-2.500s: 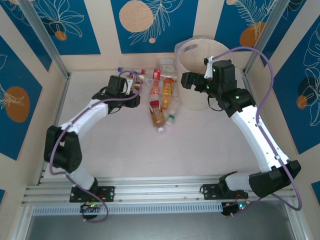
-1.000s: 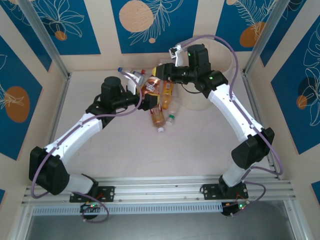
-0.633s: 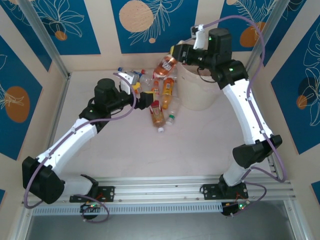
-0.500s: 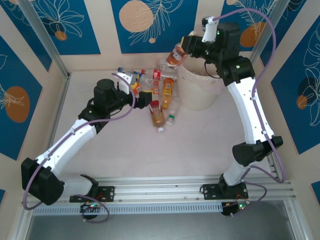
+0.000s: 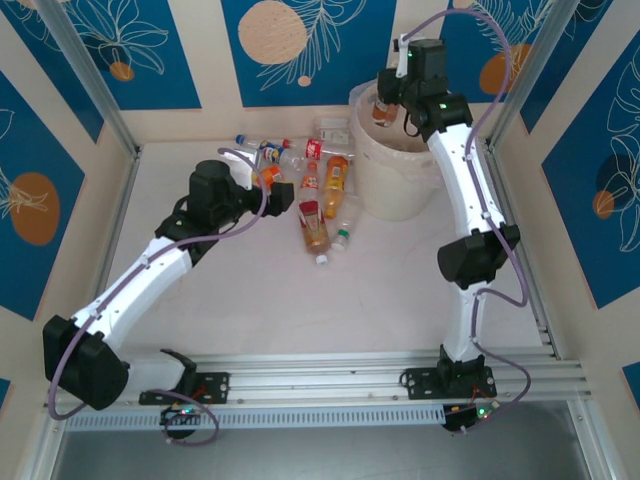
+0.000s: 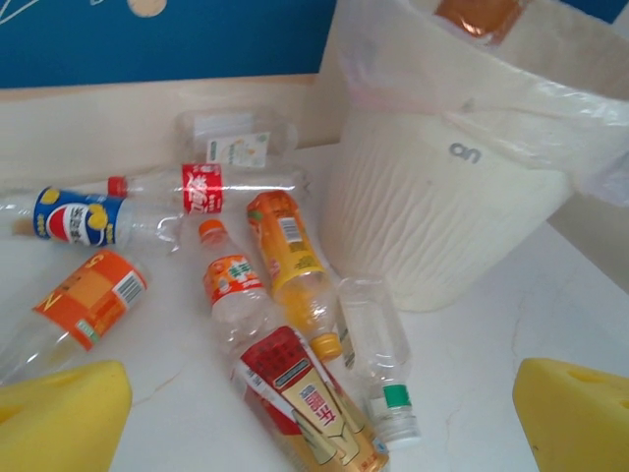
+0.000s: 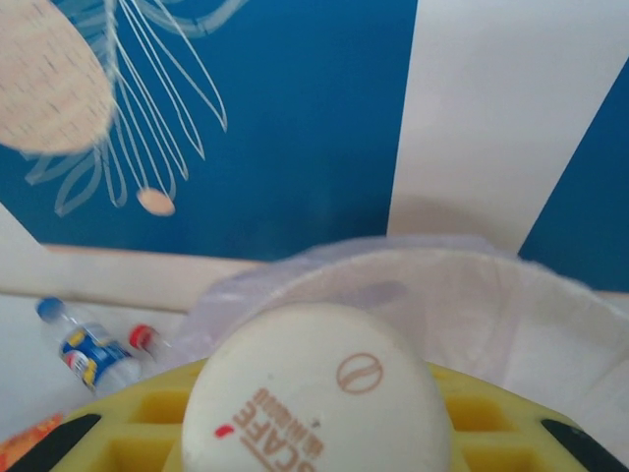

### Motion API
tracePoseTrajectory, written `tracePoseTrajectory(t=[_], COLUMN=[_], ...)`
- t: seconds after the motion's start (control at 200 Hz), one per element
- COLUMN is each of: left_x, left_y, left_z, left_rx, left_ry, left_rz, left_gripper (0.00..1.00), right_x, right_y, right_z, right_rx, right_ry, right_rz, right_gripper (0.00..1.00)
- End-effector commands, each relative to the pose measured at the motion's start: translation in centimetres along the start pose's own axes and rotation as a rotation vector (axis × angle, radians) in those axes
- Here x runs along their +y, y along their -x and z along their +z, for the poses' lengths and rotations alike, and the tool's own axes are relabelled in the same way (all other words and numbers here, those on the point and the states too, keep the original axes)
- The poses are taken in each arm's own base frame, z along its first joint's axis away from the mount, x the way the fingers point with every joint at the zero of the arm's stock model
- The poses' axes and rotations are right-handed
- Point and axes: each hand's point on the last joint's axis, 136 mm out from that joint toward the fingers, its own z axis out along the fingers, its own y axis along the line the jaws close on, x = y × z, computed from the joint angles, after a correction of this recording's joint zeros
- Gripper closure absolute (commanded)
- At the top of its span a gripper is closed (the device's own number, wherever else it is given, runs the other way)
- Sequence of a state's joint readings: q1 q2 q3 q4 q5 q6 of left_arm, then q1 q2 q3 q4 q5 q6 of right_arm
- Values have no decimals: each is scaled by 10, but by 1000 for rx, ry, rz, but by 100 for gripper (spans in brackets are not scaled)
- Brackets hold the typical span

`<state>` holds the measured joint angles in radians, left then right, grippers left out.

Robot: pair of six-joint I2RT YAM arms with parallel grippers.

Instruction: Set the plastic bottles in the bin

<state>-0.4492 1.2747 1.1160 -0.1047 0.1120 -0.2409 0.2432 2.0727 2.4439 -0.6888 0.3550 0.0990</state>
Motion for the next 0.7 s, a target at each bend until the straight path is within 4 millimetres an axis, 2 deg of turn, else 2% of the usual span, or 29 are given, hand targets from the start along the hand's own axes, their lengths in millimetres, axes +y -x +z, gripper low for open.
tracePoseTrajectory(t=[0.0, 0.155, 0.32, 0.52, 0.695], left_x=[18, 33, 47, 57, 70], left_y=[-3, -11, -21, -25, -26], left_z=[2, 8, 10, 12, 16], left_rx=[23, 52, 72, 89, 107], left_ry=[44, 72, 105, 128, 161], left_rz=[-79, -129, -160, -172, -174], left_gripper=[0, 0, 0, 0, 0], right_x=[-18, -30, -39, -51, -57], right_y=[-4, -36, -67, -89, -96], right_z=[3, 25, 43, 54, 55], right_rx=[22, 116, 203, 272, 303], right_ry=[-41, -37, -39, -28, -39], right_rz=[-15, 28, 41, 90, 94], right_gripper=[80, 79, 74, 67, 56])
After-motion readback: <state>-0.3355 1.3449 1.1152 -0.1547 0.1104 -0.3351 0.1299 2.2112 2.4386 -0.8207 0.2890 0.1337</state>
